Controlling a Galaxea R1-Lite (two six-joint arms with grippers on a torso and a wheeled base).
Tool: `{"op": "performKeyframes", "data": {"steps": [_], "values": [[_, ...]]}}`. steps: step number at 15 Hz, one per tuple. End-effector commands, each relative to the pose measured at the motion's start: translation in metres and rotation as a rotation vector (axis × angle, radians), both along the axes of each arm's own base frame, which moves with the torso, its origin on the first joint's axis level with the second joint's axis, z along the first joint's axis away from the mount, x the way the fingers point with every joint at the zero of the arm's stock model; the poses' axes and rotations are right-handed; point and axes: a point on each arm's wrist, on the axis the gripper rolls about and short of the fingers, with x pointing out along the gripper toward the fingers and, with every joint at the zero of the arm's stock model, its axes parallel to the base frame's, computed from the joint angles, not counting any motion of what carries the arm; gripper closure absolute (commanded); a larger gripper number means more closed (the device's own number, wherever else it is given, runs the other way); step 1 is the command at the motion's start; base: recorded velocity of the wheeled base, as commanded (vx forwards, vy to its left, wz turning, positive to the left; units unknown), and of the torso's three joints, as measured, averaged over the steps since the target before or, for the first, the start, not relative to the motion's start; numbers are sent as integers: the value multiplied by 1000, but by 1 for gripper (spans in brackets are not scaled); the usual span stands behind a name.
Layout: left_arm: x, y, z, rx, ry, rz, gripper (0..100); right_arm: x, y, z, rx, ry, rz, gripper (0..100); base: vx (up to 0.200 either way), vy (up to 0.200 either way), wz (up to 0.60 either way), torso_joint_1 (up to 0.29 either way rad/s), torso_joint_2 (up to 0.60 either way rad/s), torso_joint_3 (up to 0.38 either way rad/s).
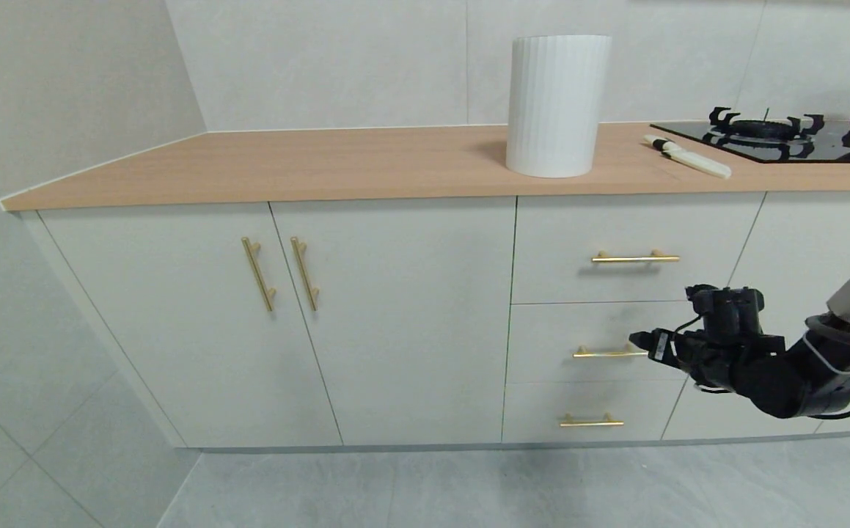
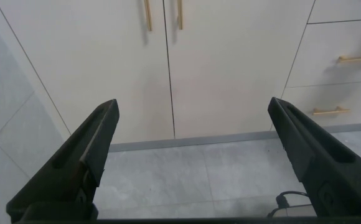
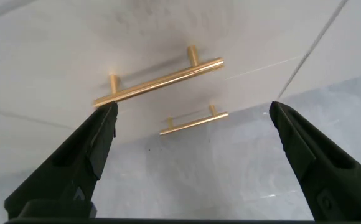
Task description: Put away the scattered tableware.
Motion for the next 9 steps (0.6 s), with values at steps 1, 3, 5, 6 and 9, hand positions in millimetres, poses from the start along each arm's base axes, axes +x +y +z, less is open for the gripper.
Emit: {"op": "performKeyframes", "data": {"steps": [1,3,5,6,9], "values": [[0,0,0,0,2,0,0,-55,12,63,-43,-95,76,0,0,0,0,0,0,0],[0,0,0,0,2,0,0,-103,12,93,-121,-149,72,0,0,0,0,0,0,0],[0,0,0,0,2,0,0,-153,5,119,-159,-203,28,0,0,0,0,0,0,0],[0,0,0,0,2,0,0,-176,0,129,-165,-220,25,0,0,0,0,0,0,0],[0,0,0,0,2,0,0,-255,-16,152,-162,-291,-10,0,0,0,0,0,0,0]]}}
